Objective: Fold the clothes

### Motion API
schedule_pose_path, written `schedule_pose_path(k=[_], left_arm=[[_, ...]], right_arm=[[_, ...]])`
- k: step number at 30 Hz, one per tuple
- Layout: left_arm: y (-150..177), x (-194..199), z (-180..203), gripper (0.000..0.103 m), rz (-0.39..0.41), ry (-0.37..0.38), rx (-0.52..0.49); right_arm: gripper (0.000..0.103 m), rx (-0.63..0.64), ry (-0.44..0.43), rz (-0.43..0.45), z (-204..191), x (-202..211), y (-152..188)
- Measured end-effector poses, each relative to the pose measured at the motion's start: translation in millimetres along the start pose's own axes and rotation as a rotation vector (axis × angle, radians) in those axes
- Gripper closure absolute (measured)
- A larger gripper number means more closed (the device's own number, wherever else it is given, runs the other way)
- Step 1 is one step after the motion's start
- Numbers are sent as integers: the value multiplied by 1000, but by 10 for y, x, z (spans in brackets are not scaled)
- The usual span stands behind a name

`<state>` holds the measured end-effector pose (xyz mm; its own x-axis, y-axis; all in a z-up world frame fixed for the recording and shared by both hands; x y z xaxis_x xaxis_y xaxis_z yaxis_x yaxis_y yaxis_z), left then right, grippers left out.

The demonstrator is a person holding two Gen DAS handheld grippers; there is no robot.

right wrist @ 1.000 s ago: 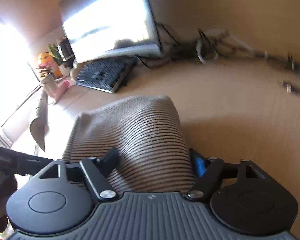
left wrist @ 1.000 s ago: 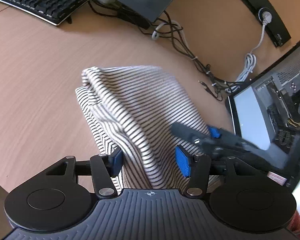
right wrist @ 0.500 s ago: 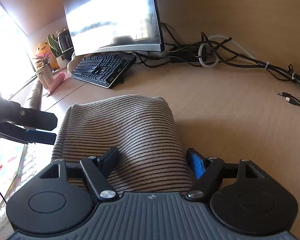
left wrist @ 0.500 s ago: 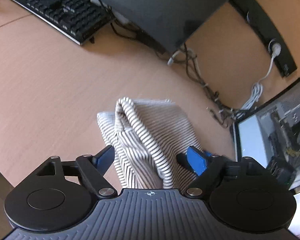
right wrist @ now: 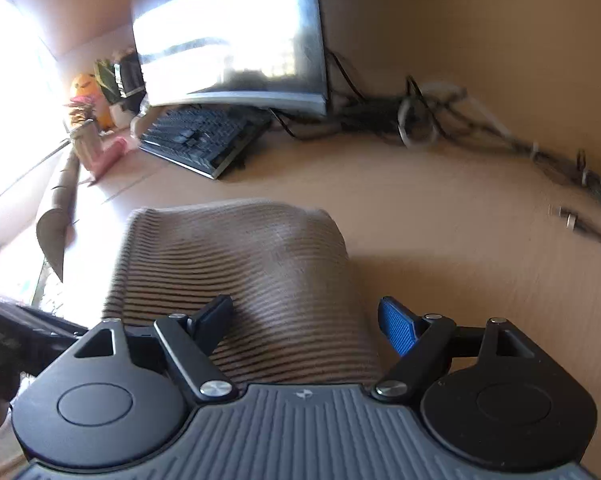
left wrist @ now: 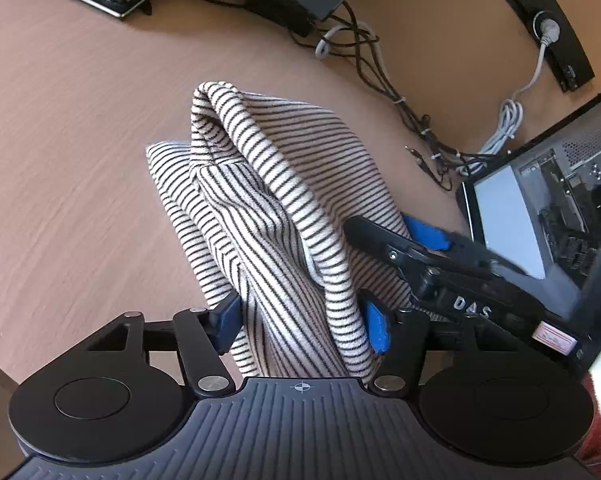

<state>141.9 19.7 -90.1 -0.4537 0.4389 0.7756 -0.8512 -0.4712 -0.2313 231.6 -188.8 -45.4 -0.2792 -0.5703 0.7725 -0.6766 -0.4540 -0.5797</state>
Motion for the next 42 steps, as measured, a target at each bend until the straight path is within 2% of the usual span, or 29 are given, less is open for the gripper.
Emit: schedule_pose_path(k=[4,6,9,11,16,20,27,34,38,42], left_arm=[[33,-2,-79,39,-4,32,33],[17,10,-81,39,-1,37,33],[1,23,-92,39,6,40,41],[-10,24,-129,39,9,54,57],[-11,40,-140,38,14,66,63],[-64,180,-144,35,66,54,61],[-174,461,-155,36,172,31,56],[-360,695,27,39,283,70,-23],[-462,572,18,38,255,103,-44],[-557,306,-192,39,189,108,17]], right_arm=[[18,-94,-92,-37,138,-68,50],[21,-90,-123,-38,120,-51,51],[31,1,-104,21,-22,66,32],[33,55,-92,58,-107,134,16],[32,111,33,19,-115,-73,-30],[25,105,31,13,-72,-53,-49],[23,176,69,14,-190,17,6],[23,245,107,17,-287,64,18],[23,234,107,3,-286,37,3],[23,229,106,-3,-307,81,-53]])
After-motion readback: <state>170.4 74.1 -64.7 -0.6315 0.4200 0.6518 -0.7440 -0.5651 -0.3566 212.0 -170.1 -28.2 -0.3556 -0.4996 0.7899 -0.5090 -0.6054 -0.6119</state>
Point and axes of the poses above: each gripper's, at about its wrist camera, not at the fingertips, and x roughly against the way its jaws point, z to its right, y to its underside, the point moved 2 cm from there along -x, roughly the way its jaws point, and after that the axes turned 12 degrees about -z, right-handed, at the moved point
